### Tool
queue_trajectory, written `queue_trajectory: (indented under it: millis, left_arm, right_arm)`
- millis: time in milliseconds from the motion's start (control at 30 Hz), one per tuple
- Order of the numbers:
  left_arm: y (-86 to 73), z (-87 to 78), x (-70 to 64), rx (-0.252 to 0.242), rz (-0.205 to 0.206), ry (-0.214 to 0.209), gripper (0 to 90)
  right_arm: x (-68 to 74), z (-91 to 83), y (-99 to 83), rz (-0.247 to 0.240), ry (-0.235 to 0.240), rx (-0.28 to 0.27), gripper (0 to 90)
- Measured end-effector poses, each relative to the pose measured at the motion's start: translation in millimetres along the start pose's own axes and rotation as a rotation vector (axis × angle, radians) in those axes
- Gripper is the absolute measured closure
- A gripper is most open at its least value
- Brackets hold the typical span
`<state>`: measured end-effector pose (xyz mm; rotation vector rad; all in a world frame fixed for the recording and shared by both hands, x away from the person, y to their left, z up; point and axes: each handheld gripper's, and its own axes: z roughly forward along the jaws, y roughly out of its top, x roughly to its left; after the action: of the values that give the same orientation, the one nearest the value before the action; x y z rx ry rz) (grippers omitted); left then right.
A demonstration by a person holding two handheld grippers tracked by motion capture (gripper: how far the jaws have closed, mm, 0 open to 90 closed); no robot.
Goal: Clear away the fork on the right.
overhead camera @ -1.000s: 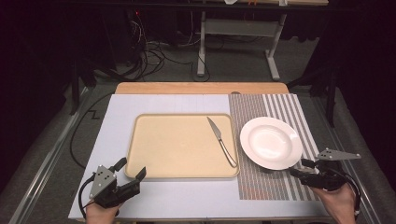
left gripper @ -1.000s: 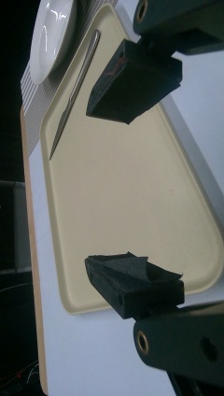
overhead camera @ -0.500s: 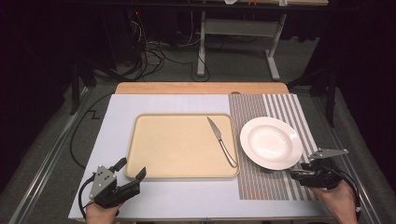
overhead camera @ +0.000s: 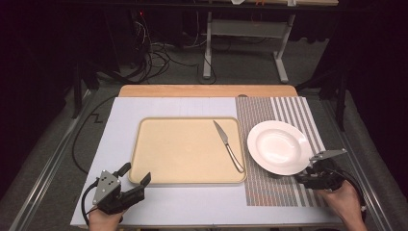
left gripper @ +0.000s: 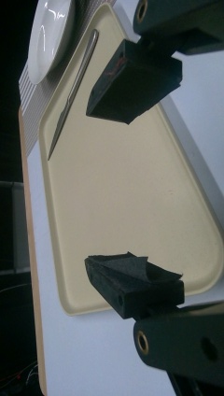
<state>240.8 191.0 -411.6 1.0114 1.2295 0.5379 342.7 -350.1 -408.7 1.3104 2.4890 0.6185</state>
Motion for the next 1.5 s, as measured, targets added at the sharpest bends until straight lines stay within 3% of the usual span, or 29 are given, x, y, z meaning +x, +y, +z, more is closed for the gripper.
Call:
queue_trajectory:
  millis: [367,667,767,1000,1033,1133,1167,1367,1500]
  left_arm:
    - [-0.3,-0.2,-0.5,0.001,0.001,-0.002,24.9]
    - [0.2,-1.2,-1.0,-0.002,0.002,-0.004,24.9]
    - [0.1,-1.1,-1.0,-0.002,0.001,-0.004,24.9]
    - [0.4,-1.0,-0.9,-0.006,0.002,-0.003,24.9]
    - [0.3,-0.9,-0.8,-0.005,0.003,-0.002,24.9]
    - [0.3,-0.9,-0.9,-0.004,0.003,-0.002,24.9]
    - [0.4,-0.9,-0.8,-0.005,0.004,-0.003,24.9]
    - [0.3,-0.8,-0.8,-0.004,0.003,-0.002,24.9]
    - [0.3,-0.7,-0.8,-0.004,0.002,-0.002,24.9]
  right_arm:
    - [1.4,2.9,-0.1,-0.012,0.004,0.026,46.1]
    - [14.2,-1.1,1.0,-0.046,0.011,0.077,59.0]
    - [18.7,-1.8,2.0,-0.07,0.021,0.088,68.7]
    - [23.0,-2.3,2.1,-0.097,0.027,0.095,72.5]
    - [26.7,-2.4,2.5,-0.128,0.05,0.101,74.7]
    - [31.2,-2.5,3.3,-0.148,0.062,0.108,78.0]
    - [36.1,-2.2,4.2,-0.18,0.056,0.112,79.3]
    - [41.4,-2.6,5.0,-0.221,0.047,0.123,81.0]
    - [47.9,-2.2,5.2,-0.262,0.089,0.12,83.9]
